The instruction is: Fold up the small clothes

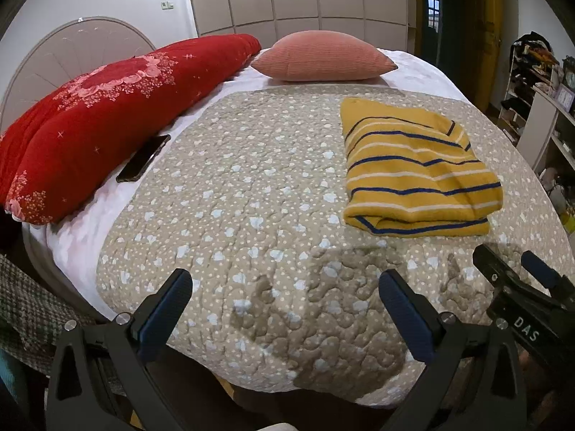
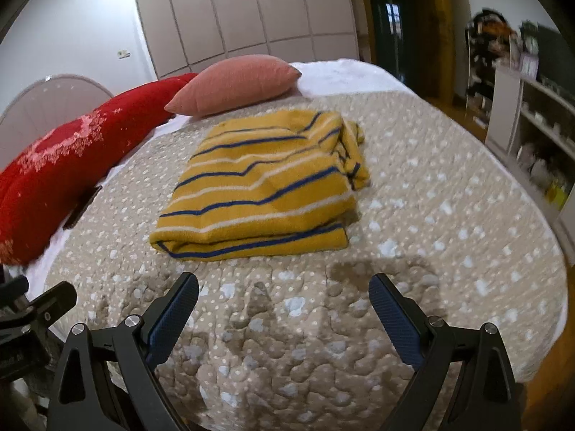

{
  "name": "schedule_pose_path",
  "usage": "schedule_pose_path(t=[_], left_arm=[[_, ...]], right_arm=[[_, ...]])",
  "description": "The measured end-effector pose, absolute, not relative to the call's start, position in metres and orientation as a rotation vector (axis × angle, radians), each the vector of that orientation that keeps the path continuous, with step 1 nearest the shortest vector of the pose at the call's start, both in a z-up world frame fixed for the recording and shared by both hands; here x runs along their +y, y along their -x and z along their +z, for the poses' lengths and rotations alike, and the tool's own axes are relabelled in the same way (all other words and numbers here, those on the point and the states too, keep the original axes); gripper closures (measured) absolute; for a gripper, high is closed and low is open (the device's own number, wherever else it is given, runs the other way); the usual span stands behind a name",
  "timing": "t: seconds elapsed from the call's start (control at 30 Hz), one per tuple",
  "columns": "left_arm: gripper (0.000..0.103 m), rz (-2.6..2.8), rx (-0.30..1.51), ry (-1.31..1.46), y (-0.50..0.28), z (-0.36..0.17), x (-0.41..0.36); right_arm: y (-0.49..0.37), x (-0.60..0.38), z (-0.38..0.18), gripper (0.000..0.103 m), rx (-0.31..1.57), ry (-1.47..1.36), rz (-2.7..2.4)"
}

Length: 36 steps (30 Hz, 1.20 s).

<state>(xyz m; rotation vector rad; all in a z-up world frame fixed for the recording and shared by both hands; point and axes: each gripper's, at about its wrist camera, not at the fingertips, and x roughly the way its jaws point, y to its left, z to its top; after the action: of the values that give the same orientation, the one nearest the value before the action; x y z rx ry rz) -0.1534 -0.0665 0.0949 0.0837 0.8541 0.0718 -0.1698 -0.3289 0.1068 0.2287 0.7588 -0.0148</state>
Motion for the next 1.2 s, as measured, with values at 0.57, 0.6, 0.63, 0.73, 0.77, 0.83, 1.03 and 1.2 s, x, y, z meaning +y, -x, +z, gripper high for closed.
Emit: schedule_pose_path(t=[0.57, 0.6, 0.63, 0.73, 0.77, 0.83, 1.03, 1.2], left_arm=[[0.0, -0.008, 0.938, -0.094, 0.134, 0.066, -0.086], [0.0, -0.013, 0.942, -0.087, 0.134, 0.065, -0.085], [0.0, -0.015, 0.945, -0.083, 0.134, 0.064, -0.084], [0.0, -0.022, 0.948, -0.072, 0.133, 0.063, -0.083], [0.0, -0.024, 0.948, -0.069, 0.133, 0.063, -0.082], [0.0, -0.028, 0.948, -0.063, 0.133, 0.063, -0.08], [0.0, -0.039, 0.958, -0.036, 0.134, 0.06, -0.076], [0.0, -0.049, 0.971, -0.018, 0.135, 0.058, -0.074]], right_arm=[[0.152, -0.344, 0.079, 0.004, 0.814, -0.202, -0.105], [0.152, -0.342, 0.079, 0.004, 0.813, -0.186, -0.112], [0.151, -0.341, 0.079, 0.004, 0.814, -0.174, -0.115], [0.15, -0.338, 0.078, 0.004, 0.819, -0.161, -0.116], [0.15, -0.338, 0.078, 0.004, 0.82, -0.159, -0.117], [0.15, -0.335, 0.078, 0.004, 0.819, -0.143, -0.123], [0.151, -0.328, 0.078, 0.004, 0.82, -0.11, -0.124], [0.153, -0.324, 0.077, 0.004, 0.823, -0.089, -0.128]])
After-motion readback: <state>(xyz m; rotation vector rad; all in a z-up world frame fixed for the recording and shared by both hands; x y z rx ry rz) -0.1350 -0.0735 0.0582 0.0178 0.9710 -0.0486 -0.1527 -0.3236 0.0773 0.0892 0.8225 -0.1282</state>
